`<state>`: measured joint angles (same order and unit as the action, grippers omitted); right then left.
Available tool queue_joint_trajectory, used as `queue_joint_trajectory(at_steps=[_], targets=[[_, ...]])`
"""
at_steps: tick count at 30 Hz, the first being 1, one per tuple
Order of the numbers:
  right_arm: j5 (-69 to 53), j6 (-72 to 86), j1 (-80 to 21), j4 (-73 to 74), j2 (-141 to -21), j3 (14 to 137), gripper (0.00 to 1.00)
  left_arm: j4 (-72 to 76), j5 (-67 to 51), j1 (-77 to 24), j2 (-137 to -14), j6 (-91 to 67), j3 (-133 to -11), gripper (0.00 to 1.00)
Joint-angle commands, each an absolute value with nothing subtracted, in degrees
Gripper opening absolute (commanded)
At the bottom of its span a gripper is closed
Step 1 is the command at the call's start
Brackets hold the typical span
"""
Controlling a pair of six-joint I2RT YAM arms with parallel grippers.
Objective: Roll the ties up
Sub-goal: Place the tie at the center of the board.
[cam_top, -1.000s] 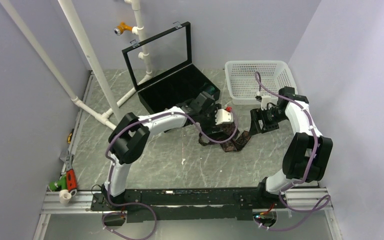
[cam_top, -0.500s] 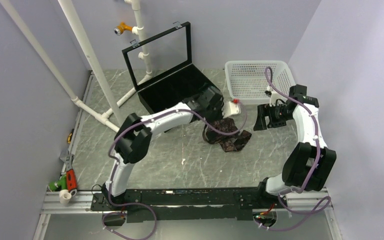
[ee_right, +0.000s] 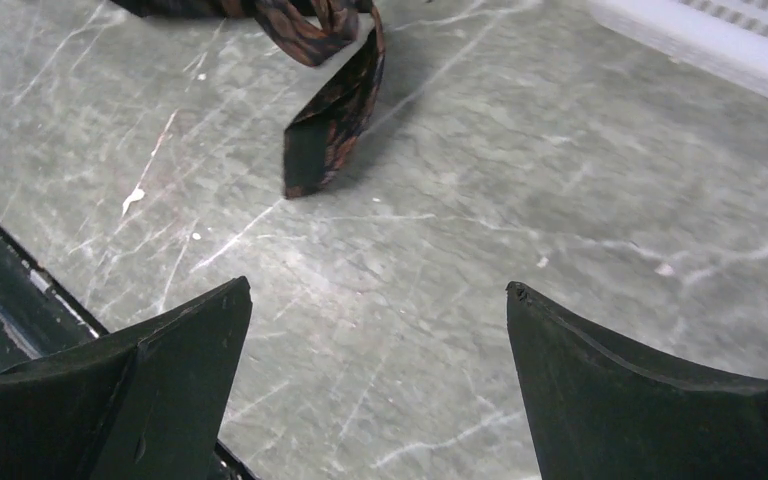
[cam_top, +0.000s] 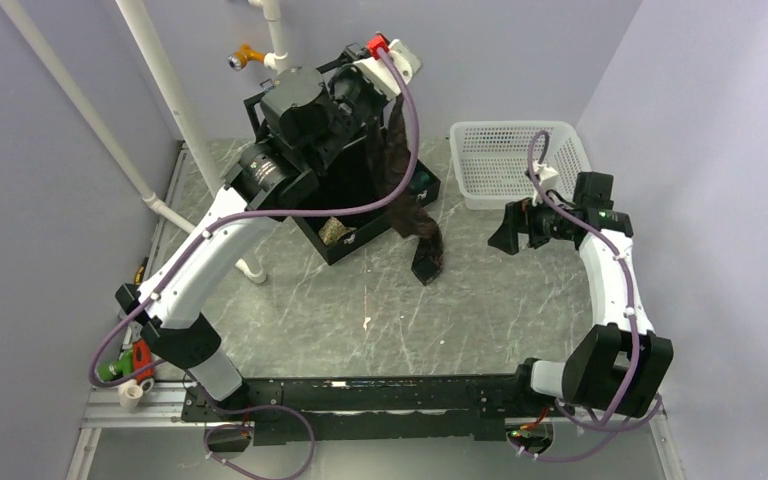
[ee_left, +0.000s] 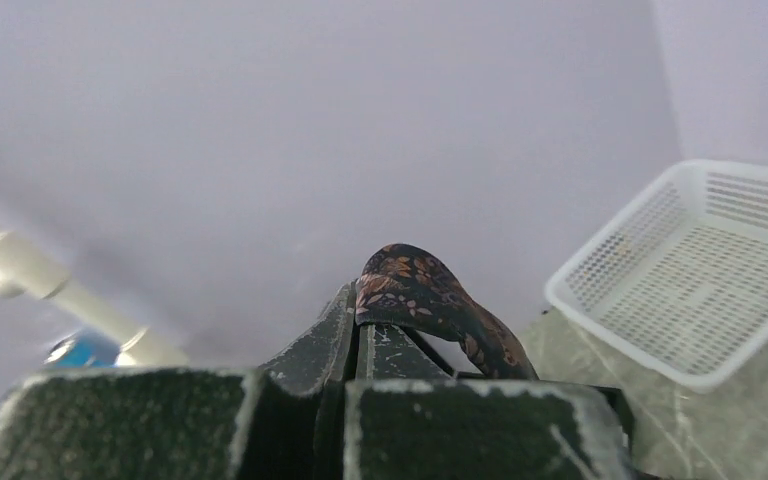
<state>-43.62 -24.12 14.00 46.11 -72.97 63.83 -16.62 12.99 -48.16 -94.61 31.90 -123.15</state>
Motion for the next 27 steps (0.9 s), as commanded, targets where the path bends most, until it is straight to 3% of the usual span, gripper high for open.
queue_joint_trajectory(at_steps=[1,7,13,20,27], targets=[[-45.53,-21.06,7.99,36.2,-70.96,59.5,1.0,-15.45,21.43,-47.85,-95.82,36.7,-121.4,0.0],[-40.47,-19.4,-5.11,20.0,-69.1,50.76,1.0,-10.76,21.52,-46.12,-91.09,36.86,-115.67,0.0],[-35.6,-23.78,-14.17,9.29,-77.06,50.74,1.0,-11.66,18.21,-43.36,-86.04,32.79,-111.2,0.0],[-35.38,-27.36,-14.97,9.3,-91.73,63.94,0.96,-10.3,2.08,-38.43,-75.21,29.49,-99.87,0.0],[-39.49,-32.89,-15.2,14.34,-103.37,77.46,0.95,-6.64,-5.0,-35.7,-67.96,30.02,-93.56,0.0]])
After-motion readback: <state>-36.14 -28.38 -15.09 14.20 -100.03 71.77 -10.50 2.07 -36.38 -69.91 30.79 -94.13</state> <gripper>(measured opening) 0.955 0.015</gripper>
